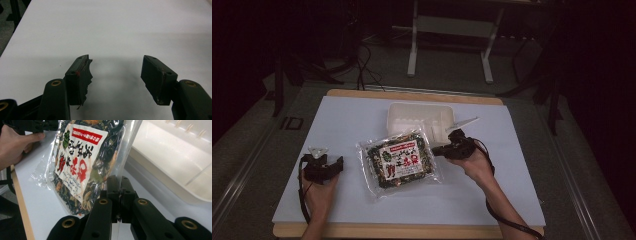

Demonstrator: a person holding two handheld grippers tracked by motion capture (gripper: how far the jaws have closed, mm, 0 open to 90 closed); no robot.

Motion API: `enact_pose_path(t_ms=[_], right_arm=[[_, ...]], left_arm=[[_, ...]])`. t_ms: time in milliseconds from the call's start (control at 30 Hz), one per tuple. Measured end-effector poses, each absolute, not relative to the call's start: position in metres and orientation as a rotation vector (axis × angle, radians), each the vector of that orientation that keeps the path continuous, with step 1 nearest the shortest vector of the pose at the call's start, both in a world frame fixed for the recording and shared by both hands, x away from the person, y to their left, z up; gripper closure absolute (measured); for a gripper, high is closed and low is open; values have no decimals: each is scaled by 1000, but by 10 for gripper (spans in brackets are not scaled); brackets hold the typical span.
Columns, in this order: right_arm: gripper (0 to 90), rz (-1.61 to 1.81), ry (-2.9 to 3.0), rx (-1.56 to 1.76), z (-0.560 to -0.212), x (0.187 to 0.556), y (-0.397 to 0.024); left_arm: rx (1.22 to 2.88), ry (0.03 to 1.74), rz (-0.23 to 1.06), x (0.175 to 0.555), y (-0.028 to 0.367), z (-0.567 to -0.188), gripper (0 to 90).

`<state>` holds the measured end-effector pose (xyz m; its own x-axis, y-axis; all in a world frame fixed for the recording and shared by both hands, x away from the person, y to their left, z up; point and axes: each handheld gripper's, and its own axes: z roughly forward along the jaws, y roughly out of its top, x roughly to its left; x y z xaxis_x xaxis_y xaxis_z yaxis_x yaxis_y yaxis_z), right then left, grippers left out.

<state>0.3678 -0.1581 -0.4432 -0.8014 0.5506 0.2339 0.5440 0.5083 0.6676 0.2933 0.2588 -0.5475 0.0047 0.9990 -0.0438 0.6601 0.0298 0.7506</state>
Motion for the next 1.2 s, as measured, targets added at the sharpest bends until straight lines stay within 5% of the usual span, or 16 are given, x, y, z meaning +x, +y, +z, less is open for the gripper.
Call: enact_pose_path(t_ms=[1200], right_arm=[[897,1191,2729,797,-390,384,-182]], left_arm=[[1690,1716,737,293,258,-548,403]])
